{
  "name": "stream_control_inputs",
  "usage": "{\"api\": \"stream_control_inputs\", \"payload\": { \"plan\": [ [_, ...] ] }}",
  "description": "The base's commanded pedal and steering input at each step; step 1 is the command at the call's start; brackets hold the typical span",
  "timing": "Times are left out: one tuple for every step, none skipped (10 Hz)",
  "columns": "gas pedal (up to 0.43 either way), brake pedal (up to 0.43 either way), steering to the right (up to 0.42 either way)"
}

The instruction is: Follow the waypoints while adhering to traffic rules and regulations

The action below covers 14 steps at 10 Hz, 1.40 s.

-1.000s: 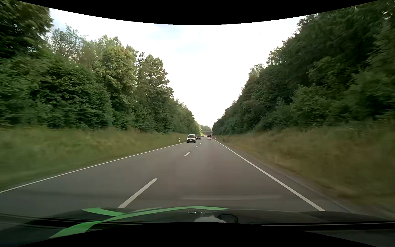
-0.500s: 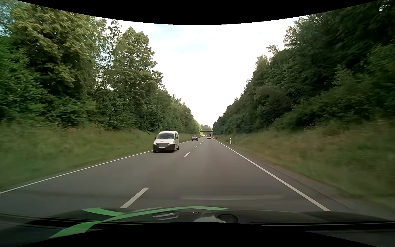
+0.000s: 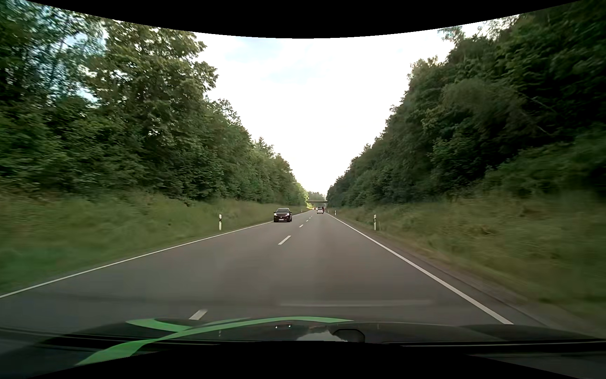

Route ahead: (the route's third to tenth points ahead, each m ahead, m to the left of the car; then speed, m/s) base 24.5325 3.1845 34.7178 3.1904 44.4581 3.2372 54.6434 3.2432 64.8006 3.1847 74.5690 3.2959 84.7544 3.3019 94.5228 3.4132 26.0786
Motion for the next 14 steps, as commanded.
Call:
{"api": "stream_control_inputs", "payload": {
  "plan": [
    [0.189,0.0,0.0],
    [0.189,0.0,0.0],
    [0.189,0.0,-0.001],
    [0.197,0.0,-0.001],
    [0.197,0.0,-0.001],
    [0.209,0.0,-0.001],
    [0.209,0.0,-0.001],
    [0.209,0.0,-0.001],
    [0.22,0.0,-0.001],
    [0.22,0.0,0.0],
    [0.22,0.0,0.0],
    [0.22,0.0,-0.001],
    [0.22,0.0,0.0],
    [0.22,0.0,-0.001]
  ]
}}
